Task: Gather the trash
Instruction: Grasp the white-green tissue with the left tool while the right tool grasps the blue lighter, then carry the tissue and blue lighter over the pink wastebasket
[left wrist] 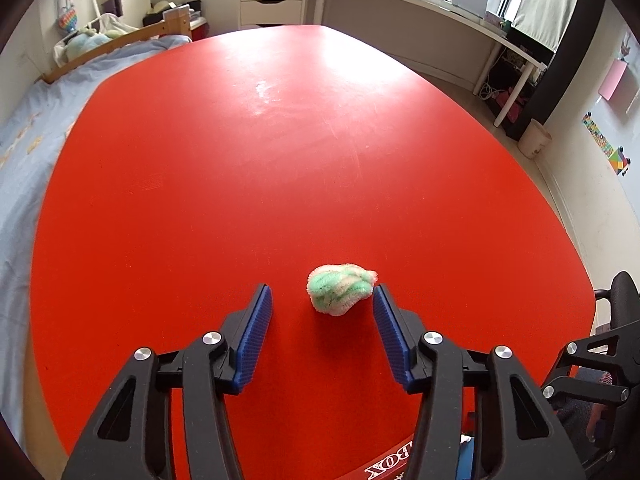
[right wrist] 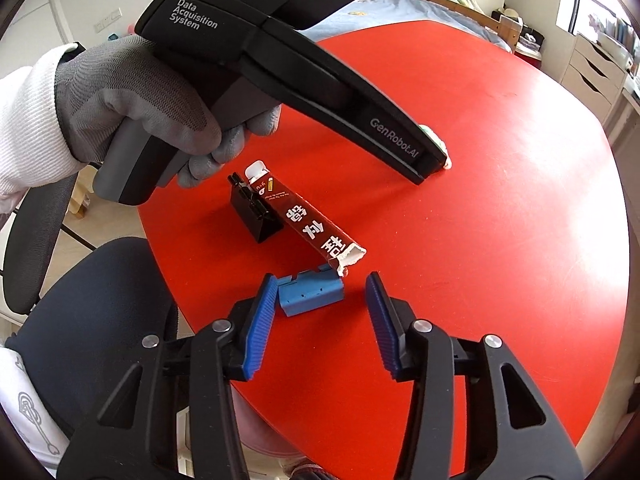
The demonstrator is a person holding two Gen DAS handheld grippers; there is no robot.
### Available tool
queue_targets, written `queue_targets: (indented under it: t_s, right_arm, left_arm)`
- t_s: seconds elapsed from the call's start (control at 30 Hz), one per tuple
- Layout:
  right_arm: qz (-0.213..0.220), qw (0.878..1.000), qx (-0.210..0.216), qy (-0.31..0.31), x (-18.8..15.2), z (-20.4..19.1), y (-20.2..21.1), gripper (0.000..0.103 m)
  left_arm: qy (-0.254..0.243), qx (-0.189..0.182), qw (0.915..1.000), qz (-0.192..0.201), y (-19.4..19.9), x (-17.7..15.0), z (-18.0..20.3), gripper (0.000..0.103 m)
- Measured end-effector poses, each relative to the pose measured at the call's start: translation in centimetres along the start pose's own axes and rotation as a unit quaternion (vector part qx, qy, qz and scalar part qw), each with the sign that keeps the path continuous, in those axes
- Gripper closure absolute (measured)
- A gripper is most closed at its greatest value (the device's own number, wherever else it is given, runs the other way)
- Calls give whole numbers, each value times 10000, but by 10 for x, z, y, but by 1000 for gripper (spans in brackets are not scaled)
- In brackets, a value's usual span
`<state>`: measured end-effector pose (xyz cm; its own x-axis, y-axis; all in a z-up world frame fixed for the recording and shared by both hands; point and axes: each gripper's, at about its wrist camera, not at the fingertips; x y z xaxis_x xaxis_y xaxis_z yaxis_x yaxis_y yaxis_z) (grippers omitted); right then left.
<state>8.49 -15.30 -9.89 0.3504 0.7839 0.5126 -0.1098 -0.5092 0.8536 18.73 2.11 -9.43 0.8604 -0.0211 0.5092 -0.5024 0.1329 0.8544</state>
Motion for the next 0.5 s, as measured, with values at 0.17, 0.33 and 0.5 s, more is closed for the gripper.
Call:
queue_targets:
  t_s: [0.17, 0.33, 0.5]
  right_arm:
    - [5, 10000, -20, -24, -1, 2, 3, 69]
    - [23, 10000, -34, -83, -3, 4, 6, 69]
    - [40, 9999, -53, -150, -2, 10, 10, 69]
  left_arm:
    - [-28, -39, 10000, -10, 0, 1, 1, 76]
    - [-19, -73, 10000, -35, -1, 3, 3, 77]
    - [12, -54, 10000, -19, 2, 3, 4, 78]
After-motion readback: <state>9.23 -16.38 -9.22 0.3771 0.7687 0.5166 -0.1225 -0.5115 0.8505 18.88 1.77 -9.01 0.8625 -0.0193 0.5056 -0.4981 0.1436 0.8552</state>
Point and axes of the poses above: each gripper's, at about its wrist camera, not at the fingertips, and y roughly against the way its jaws point, z to its right, x to its top, and after that the axes turned 1 degree about -y, right-handed
